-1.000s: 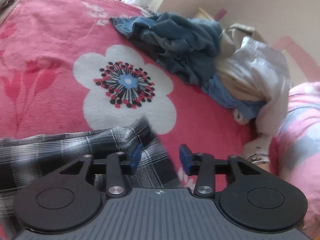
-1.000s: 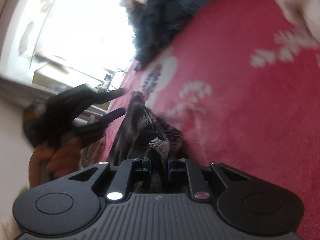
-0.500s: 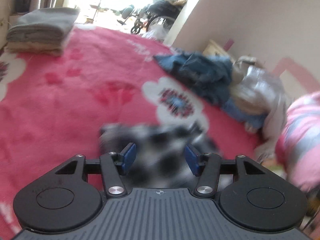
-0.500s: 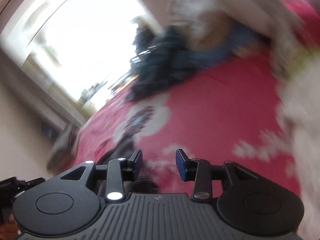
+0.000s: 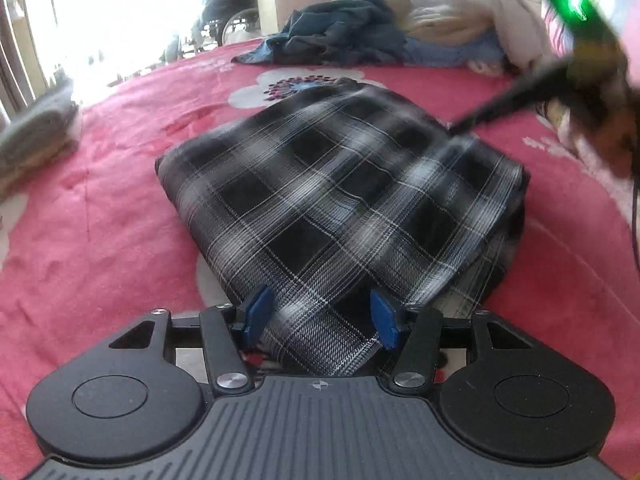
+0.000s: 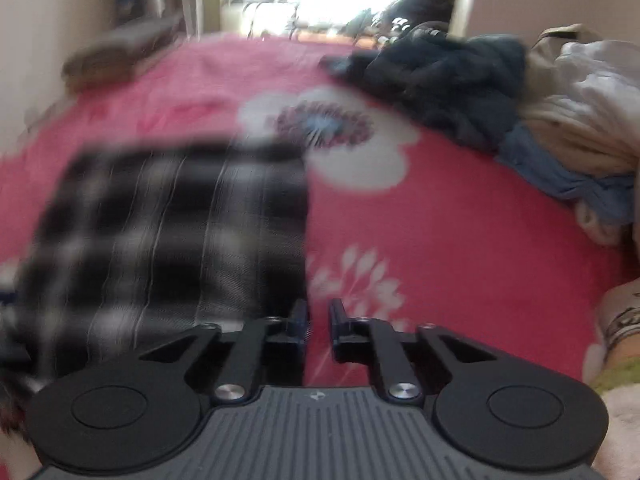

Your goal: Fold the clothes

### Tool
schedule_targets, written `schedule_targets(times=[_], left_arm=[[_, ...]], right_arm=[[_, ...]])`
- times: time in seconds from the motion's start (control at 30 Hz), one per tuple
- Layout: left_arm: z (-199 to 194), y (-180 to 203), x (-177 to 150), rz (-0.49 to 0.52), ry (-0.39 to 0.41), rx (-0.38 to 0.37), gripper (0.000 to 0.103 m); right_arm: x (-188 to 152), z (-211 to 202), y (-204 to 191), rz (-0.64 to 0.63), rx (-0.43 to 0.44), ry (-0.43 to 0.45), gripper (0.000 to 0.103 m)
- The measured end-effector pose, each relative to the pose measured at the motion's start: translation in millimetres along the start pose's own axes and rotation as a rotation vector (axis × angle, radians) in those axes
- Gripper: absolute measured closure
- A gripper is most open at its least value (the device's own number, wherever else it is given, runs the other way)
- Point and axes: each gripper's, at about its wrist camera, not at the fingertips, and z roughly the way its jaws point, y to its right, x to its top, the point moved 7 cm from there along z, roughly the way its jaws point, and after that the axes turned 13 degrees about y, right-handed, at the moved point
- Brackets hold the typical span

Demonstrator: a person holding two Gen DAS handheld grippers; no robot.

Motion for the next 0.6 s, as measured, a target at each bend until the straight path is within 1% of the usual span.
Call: schedule_targets(times=[0.07,0.13,0.2,0.23,0.3,0.33,0.4,0.43,0.5,0.53,0.6], left_arm=[[0.8,-4.7,-1.0,-0.032,0.001,-0.005,0.049],[0.0,-7.4,-2.9,-0.053,0.002,-0.005,0.049],[-1.2,-8.7,-5.0,-0.067,0.004,-0.002,0.048],[-1.4,-8.1,-5.2,-0.069,0.006,0.001,0.048],[-2.2,-6.8,-5.4,-0.071,0.010,0.006,0.048],[-2.9,-6.1,-5.3,-0.069,0.011,0.008,0.048],[-3.8,-5.5,-5.7,-0.067,0.011,0.013,0.048],[-4.5,-5.4,-6.5,-0.069,0.011,0.014,0.047],[-5.6,-5.5,-8.6,-0.073,0.009,0.015,0.046],[-6.2,-5.6,-9.6,-0.076,0.008,0.016,0.046],[-7.1,-5.8,-10.8,-0.082,0.007,0.017,0.045]], right_arm=[[22.6,-6.1,-9.2,-0.009,0.029,0.066,0.091],[36.6,-0.5,-22.2,-0.028,0.070,0.095,0.091],[37.9,24.0,-29.2,-0.014,0.108,0.070,0.091],[34.4,43.2,-29.1,-0.001,0.116,0.036,0.091],[23.2,77.1,-19.8,0.022,0.076,-0.056,0.091],[24.3,82.6,-15.7,0.053,0.070,-0.072,0.090],[40.0,74.6,-10.4,0.151,0.098,-0.049,0.091],[47.4,71.0,-11.8,0.172,0.114,-0.037,0.091],[61.5,64.5,-22.5,0.162,0.154,-0.009,0.090],[65.3,65.3,-28.9,0.156,0.181,-0.010,0.090],[65.7,78.8,-43.1,0.142,0.234,-0.044,0.090]])
